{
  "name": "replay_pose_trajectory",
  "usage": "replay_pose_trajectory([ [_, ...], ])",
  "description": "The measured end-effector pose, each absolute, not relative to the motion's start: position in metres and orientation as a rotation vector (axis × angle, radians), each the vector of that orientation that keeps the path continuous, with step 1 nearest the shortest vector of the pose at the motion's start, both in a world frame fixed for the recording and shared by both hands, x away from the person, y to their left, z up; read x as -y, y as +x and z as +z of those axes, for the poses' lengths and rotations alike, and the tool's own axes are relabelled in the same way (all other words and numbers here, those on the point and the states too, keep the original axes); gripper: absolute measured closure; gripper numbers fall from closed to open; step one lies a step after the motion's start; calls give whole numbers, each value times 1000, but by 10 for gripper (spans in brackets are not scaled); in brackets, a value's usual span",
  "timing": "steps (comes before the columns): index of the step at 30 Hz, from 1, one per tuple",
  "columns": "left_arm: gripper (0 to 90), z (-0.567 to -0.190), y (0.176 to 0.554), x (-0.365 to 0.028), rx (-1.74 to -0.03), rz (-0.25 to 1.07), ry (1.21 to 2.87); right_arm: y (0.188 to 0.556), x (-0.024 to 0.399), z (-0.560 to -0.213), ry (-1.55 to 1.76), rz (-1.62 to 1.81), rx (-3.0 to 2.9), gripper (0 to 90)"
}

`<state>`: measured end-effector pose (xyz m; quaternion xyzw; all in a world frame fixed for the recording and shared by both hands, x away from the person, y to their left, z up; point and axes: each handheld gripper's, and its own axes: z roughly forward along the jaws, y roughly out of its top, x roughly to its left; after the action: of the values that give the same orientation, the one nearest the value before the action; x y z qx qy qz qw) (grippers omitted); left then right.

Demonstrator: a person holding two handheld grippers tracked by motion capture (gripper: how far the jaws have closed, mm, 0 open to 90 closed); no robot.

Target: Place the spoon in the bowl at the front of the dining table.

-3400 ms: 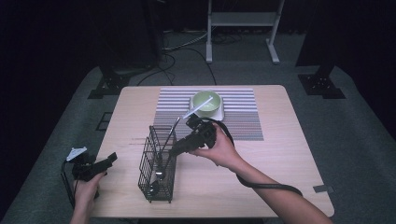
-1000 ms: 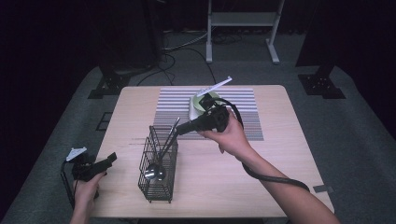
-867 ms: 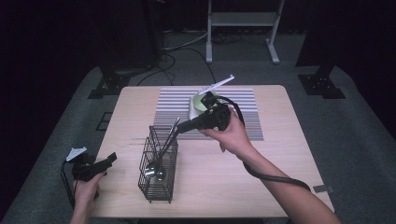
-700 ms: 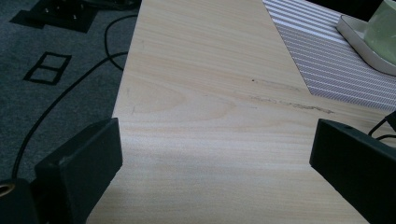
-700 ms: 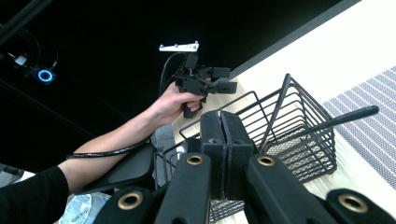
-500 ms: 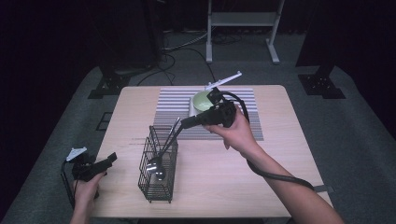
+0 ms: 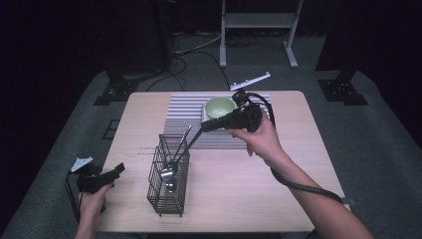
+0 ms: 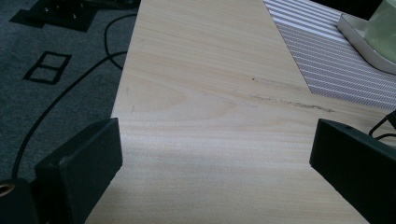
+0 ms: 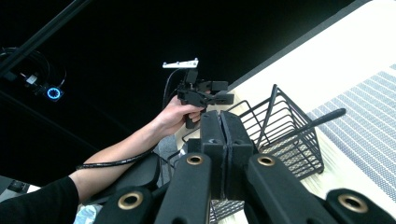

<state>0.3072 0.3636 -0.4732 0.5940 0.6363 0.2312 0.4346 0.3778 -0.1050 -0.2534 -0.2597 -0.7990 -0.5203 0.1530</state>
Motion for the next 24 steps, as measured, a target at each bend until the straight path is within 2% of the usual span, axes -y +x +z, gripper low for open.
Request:
replay_pose_trajectory([
  [24,13,-474,307,-364,-1588,575,1482,379,146,-256,-832,-1530,2258,893],
])
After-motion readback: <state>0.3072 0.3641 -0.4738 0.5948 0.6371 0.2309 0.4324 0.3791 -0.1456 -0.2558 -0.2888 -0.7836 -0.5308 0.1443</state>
